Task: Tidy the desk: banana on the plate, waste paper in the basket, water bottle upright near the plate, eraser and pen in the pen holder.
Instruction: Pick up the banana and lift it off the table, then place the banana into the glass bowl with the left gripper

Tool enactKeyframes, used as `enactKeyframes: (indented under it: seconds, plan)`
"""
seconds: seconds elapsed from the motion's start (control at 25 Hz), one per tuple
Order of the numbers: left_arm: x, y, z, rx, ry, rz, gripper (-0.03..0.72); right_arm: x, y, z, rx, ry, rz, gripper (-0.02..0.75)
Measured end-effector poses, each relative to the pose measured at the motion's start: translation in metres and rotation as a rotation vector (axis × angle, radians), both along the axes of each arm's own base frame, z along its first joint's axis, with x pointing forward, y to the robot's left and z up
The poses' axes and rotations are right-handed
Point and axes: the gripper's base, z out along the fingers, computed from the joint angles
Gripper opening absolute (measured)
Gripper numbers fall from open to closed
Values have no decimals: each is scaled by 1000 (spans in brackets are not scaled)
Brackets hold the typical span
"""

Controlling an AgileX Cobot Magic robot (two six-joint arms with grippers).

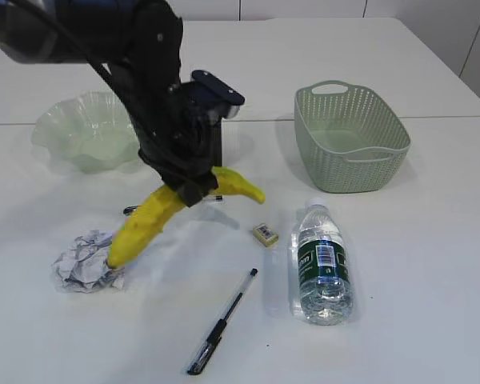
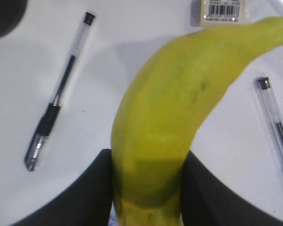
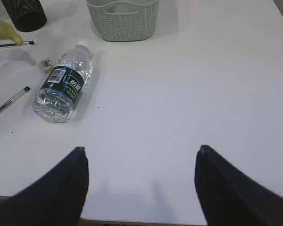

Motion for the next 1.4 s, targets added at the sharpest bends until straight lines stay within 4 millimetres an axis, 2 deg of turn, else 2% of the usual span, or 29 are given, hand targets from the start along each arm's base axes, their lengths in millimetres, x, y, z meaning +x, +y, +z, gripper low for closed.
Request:
enactKeyframes:
  seconds: [0.2, 0.32, 0.48, 0.64, 0.76, 0.92, 1.08, 1.28, 1.4]
  plan:
    - [16, 8, 34, -34, -80, 47, 288, 0, 0, 0, 0, 0, 0, 520]
    - [33, 26, 50, -67, -128, 119, 288, 0, 0, 0, 1, 0, -1, 520]
    - [60, 68, 65, -123, -180, 272, 288, 0, 0, 0, 1, 0, -1, 520]
    - [83, 117, 71, -235, -227, 439, 289, 0, 0, 0, 1, 0, -1, 520]
    - [97, 155, 76, -279, -292, 535, 289, 0, 0, 0, 1, 0, -1, 520]
    - [114, 194, 88, -428, -380, 671, 289, 0, 0, 0, 1, 0, -1, 520]
    - [135, 220, 82, -616, -444, 817, 289, 0, 0, 0, 1, 0, -1, 520]
    - [154, 220, 57, -773, -461, 937, 289, 0, 0, 0, 1, 0, -1, 520]
    - [164, 220, 35, -852, -433, 1021, 289, 0, 0, 0, 1, 0, -1, 520]
